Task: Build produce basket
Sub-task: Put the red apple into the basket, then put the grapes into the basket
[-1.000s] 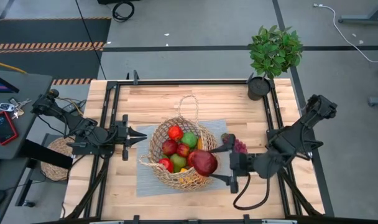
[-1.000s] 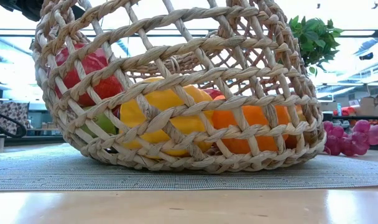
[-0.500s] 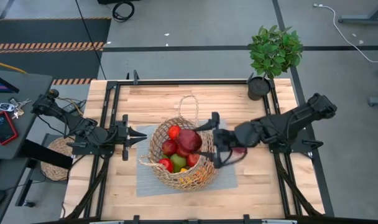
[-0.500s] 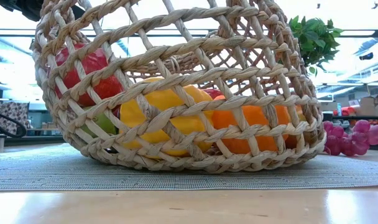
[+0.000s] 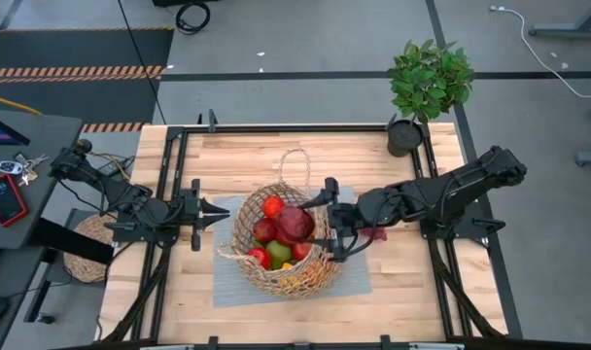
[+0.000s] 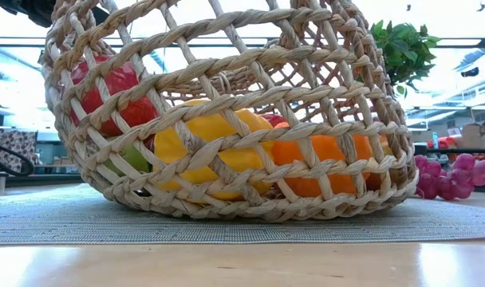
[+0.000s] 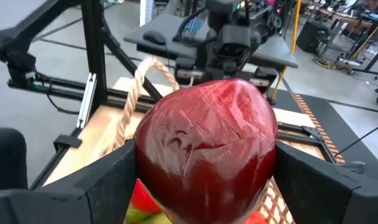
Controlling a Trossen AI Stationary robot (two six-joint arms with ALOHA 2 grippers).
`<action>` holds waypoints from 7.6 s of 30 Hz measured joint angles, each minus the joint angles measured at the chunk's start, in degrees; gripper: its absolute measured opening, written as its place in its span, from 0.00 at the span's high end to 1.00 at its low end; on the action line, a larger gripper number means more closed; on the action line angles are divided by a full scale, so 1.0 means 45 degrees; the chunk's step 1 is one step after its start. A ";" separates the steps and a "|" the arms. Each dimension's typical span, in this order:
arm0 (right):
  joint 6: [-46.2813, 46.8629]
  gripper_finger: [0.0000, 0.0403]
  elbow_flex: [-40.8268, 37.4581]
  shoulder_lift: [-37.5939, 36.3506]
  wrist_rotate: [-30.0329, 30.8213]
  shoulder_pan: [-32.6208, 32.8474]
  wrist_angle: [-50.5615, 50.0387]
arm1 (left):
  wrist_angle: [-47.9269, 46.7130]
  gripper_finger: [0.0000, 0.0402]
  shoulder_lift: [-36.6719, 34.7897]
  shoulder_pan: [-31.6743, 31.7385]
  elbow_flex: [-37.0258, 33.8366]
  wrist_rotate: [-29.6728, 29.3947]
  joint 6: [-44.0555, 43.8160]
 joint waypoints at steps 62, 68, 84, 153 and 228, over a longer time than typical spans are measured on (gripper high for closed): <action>0.0649 0.07 -0.2141 0.1681 -0.2992 -0.2975 0.5460 | 0.0000 0.88 -0.0005 -0.0002 0.0000 -0.0005 0.0002; 0.0485 0.07 -0.0332 0.3389 -0.2929 -0.3023 0.3668 | 0.0000 0.88 0.0000 -0.0002 0.0000 0.0000 0.0000; 0.0408 0.07 0.0000 0.4046 -0.2109 -0.3111 0.3268 | 0.0010 0.88 -0.0005 -0.0001 0.0000 -0.0003 0.0000; 0.1836 0.07 0.0588 0.4164 -0.5543 -0.2849 0.1456 | 0.0010 0.88 0.0000 -0.0005 0.0000 0.0000 0.0000; 0.1851 0.01 -0.1543 -0.0212 0.7064 0.0722 -0.0344 | 0.0015 0.88 -0.0005 -0.0005 0.0000 0.0000 0.0000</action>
